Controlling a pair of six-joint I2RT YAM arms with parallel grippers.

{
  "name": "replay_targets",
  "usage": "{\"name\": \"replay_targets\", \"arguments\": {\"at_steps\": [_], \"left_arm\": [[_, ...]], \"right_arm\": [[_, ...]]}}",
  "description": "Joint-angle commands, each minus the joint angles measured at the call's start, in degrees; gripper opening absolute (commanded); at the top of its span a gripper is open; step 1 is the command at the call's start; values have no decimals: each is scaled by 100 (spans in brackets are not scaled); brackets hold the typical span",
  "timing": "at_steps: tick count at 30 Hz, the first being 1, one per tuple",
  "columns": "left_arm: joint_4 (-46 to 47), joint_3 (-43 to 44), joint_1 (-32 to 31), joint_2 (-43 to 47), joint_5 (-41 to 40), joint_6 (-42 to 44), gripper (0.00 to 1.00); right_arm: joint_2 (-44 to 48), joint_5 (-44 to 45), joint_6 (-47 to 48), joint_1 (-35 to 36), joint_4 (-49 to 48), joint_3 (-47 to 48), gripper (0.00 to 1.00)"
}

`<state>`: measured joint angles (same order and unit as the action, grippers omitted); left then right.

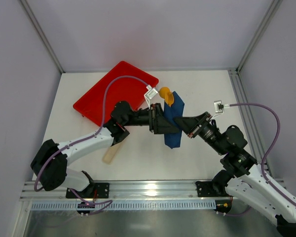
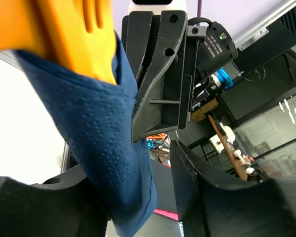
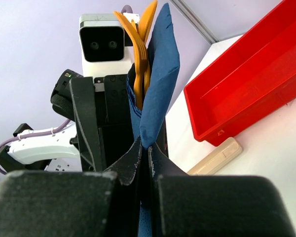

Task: Place the utensils on the paper napkin and roll it up
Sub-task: Roll the napkin.

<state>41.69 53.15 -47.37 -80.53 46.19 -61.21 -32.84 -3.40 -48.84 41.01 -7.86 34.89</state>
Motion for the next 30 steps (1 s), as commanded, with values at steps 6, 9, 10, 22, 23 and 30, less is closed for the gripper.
{"name": "replay_targets", "arguments": {"at_steps": [6, 9, 10, 22, 23, 30], "left_arm": [[-187, 266, -219, 99, 13, 311, 61], [-302, 214, -263, 125, -93, 426, 65], [-328, 205, -263, 125, -110, 443, 65], [364, 56, -272, 55, -163, 128, 64], [479, 21, -264, 38, -155, 75, 64], [797, -76, -298, -41, -155, -128, 61]], "right_arm": [[111, -187, 41, -23, -559, 26, 4], [137, -240, 15, -23, -576, 35, 4], [146, -249, -3, -23, -585, 35, 4], [208, -284, -117, -23, -700, -79, 4], [217, -284, -117, -23, -691, -97, 4], [234, -240, -187, -23, -770, -237, 4]]}}
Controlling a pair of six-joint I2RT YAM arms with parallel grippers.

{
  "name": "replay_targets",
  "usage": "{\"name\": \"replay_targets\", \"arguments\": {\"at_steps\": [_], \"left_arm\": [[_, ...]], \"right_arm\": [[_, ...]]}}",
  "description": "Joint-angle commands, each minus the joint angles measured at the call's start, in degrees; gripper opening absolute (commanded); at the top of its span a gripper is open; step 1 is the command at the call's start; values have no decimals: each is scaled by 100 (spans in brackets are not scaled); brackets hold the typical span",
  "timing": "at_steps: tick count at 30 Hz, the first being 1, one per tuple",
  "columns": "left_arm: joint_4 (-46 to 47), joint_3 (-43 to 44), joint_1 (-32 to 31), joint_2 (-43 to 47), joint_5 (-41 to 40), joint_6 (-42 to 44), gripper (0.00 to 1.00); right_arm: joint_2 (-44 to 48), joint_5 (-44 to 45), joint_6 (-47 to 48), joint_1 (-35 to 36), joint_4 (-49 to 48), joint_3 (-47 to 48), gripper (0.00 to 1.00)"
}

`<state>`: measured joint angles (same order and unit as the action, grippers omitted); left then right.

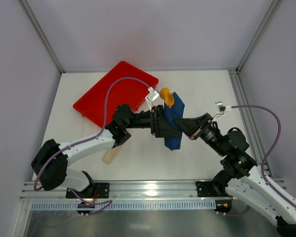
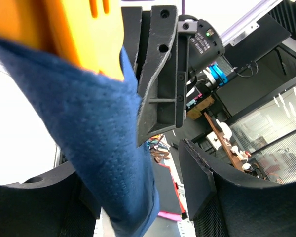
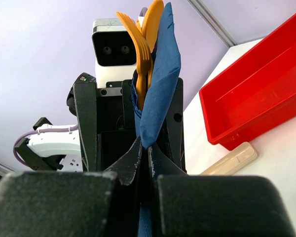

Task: Place the utensils on the paper napkin and roll it up
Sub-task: Roll the napkin.

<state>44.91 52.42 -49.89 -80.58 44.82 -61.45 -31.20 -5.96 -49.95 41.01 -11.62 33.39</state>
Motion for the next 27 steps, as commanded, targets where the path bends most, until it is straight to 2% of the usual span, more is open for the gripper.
{"name": "replay_targets", "arguments": {"at_steps": [1, 19, 24, 25, 27], "left_arm": [[467, 5, -65, -55, -26, -104, 61], [256, -127, -214, -90, -140, 89, 52], [203, -127, -214, -64, -184, 107, 38], [194, -127, -214, -64, -193, 107, 29], [185, -118, -205, -64, -193, 107, 21]], "right_arm": [[53, 24, -102, -23, -420, -104, 4], [88, 104, -85, -23, -412, -148, 4], [97, 121, -76, -23, -394, -139, 4], [105, 121, -76, -23, -377, -139, 4], [114, 139, -76, -23, -368, -148, 4]]}}
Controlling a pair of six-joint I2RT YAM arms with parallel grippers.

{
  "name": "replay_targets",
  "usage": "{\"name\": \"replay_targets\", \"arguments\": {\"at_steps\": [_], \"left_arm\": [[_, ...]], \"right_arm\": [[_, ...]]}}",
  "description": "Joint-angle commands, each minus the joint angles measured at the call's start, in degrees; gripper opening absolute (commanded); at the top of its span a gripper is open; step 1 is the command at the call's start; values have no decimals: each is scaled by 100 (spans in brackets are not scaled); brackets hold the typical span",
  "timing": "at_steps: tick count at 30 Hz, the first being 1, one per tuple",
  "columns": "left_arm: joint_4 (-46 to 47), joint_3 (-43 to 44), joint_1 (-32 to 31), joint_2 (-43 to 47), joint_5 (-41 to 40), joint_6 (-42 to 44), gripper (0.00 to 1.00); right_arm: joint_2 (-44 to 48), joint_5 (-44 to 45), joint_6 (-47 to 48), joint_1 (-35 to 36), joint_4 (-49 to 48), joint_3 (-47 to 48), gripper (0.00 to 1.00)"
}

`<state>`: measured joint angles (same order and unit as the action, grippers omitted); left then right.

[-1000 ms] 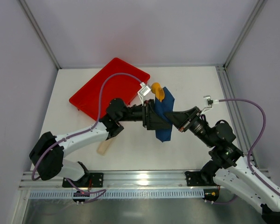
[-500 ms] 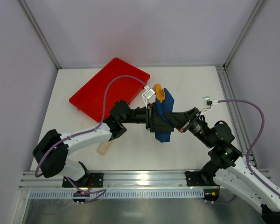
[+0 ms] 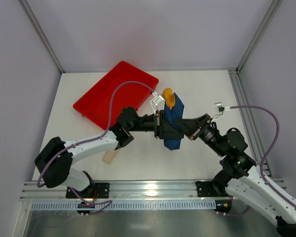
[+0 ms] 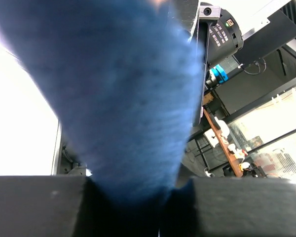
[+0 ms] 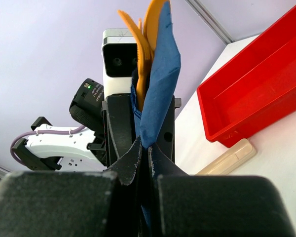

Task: Place the utensils on the paper napkin and roll it up
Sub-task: Roll the napkin.

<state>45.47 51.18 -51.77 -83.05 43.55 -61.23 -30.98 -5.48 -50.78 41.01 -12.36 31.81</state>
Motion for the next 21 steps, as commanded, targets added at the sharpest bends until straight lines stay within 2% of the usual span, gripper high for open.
{"name": "replay_targets", "arguments": {"at_steps": [1, 4, 9, 10, 12, 14, 15, 21], "left_arm": [[120, 15, -18, 192, -66, 85, 17], [111, 33, -26, 183, -83, 85, 2], [-3, 50, -9, 245, -145, 138, 0], [-169, 59, -17, 262, -162, 164, 12], [-459, 129, -9, 350, -180, 374, 20], [-863, 138, -18, 420, -276, 524, 40], [-1013, 138, -9, 516, -329, 655, 46], [-1374, 6, 9, 763, -532, 867, 50]], "right_arm": [[101, 99, -2, -15, -285, 0, 4], [101, 117, 7, -23, -258, -8, 4], [110, 117, 25, -23, -249, 18, 4], [110, 117, 25, -15, -241, 18, 4], [128, 134, 42, -23, -223, 36, 4], [136, 134, 34, -23, -214, 44, 4], [162, 134, 34, -23, -214, 36, 4], [163, 152, 42, -23, -205, 53, 4]]}}
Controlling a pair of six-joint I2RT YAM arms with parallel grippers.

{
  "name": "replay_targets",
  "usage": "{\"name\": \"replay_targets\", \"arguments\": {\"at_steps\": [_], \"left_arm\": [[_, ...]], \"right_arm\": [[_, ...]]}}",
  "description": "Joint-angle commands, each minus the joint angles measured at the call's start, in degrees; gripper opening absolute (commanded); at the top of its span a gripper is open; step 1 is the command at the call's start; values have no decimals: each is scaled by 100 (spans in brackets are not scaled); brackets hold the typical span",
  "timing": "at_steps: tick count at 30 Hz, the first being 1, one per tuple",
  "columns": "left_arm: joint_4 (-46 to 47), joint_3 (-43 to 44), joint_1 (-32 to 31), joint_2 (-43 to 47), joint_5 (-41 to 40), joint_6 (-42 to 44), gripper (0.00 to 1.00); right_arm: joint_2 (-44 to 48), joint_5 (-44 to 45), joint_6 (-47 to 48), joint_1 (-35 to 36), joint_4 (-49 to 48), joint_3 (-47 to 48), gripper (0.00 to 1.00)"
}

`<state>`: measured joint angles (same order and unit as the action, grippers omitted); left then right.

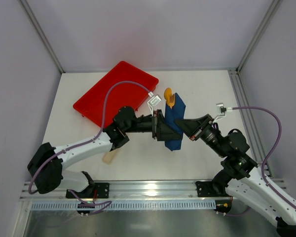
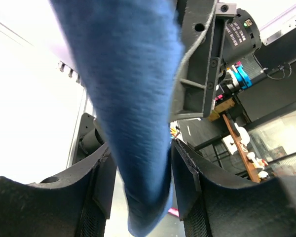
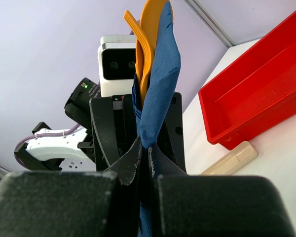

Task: Place the utensils on the paper napkin and roll it up
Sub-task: Roll the napkin.

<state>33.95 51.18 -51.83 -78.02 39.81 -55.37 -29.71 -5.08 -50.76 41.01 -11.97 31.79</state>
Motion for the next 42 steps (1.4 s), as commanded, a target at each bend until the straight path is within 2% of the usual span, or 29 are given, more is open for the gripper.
{"name": "replay_targets", "arguments": {"at_steps": [1, 13, 19, 20, 21, 24, 30, 32, 35, 36, 38, 39, 42], "left_arm": [[-249, 6, 24, 287, -158, 282, 50], [208, -187, 112, 270, -123, 53, 43], [270, -240, 121, 296, -175, 9, 30], [278, -240, 121, 296, -176, 9, 27], [270, -231, 130, 305, -167, 27, 19], [270, -205, 121, 287, -158, 18, 10], [252, -214, 138, 243, -132, 35, 0], [200, -222, 147, 261, -140, 44, 0], [112, -231, 226, 313, -184, 88, 0], [7, -231, 244, 314, -245, 97, 0], [-90, -249, 331, 357, -290, 141, 0], [-160, -249, 349, 349, -307, 150, 0], [-231, -231, 446, 340, -351, 159, 0]], "right_arm": [[19, 104, 23, -23, -253, 55, 4], [27, 104, 14, -23, -262, 11, 4], [10, 121, 5, -23, -262, -41, 4], [18, 121, 5, -23, -262, -41, 4], [18, 130, -4, -23, -262, -59, 4], [53, 200, -4, -23, -262, -103, 4], [53, 218, 14, -32, -271, -138, 4], [27, 218, 40, -32, -262, -156, 5], [18, 349, 119, -32, -175, -138, 13], [10, 393, 145, -41, -140, -103, 19], [36, 420, 224, -111, -43, -59, 25], [45, 464, 233, -129, 10, 11, 35], [106, 691, 356, -199, 247, 142, 49]]}}
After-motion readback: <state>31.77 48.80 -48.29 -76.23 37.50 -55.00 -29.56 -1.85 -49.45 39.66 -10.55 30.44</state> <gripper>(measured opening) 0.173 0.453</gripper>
